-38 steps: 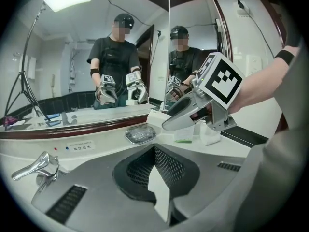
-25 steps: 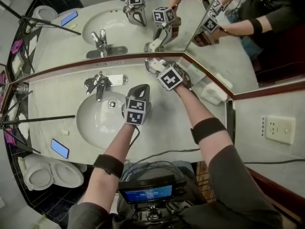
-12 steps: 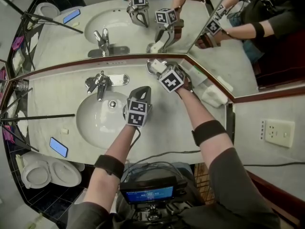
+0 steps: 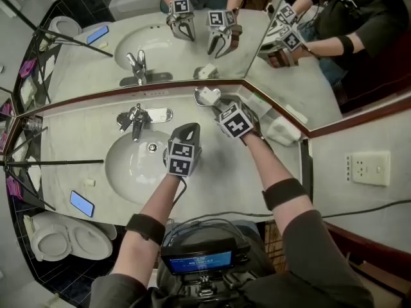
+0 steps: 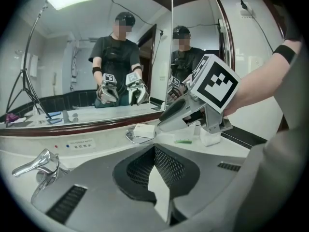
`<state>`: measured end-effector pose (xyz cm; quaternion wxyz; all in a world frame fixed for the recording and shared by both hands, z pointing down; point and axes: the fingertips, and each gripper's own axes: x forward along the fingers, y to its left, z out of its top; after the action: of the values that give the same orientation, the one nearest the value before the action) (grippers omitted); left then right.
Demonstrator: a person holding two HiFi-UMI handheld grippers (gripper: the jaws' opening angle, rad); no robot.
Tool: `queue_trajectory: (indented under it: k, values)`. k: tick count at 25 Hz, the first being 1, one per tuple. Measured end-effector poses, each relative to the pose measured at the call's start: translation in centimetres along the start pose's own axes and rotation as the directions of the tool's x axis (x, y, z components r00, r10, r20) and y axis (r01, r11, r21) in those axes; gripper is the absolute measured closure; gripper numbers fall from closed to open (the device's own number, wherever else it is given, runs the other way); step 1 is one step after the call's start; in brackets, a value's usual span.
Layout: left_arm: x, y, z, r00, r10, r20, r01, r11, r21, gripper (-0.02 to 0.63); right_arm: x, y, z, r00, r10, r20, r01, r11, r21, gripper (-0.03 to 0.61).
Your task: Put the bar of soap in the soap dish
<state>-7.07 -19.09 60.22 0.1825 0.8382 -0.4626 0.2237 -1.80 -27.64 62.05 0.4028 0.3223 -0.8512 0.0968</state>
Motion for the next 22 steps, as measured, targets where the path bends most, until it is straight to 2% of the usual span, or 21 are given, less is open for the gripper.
queue_trajectory:
  k: [3, 5, 13, 22]
  values:
    - [-1.3, -0.4, 0.5, 1.000, -0.001, 0.016, 0.001, 1.000, 0.006, 0.614, -2.9, 0.4, 0.9, 0.996, -0.016, 0.087, 0.013, 0.999, 0.041, 0.517]
    - [-2.3, -0.6, 0.7, 1.000, 0.000, 0.027, 0.000, 1.000, 0.009, 0.614, -4.7, 0.9, 1.1, 0.990, -0.021, 0.143, 0.010, 0.997, 0.077, 0.556]
    - [-6.4, -1.7, 0.9, 0.997, 0.005, 0.074, -0.005, 1.000, 0.001, 0.614, -10.1, 3.3, -1.1, 0.960, -0.053, 0.275, -0.012, 0.973, 0.230, 0.560]
    - [-10.1, -2.2, -1.1, 0.995, 0.026, 0.093, -0.021, 0.999, -0.049, 0.615, -13.7, 6.7, -4.7, 0.944, -0.074, 0.322, -0.053, 0.928, 0.368, 0.559]
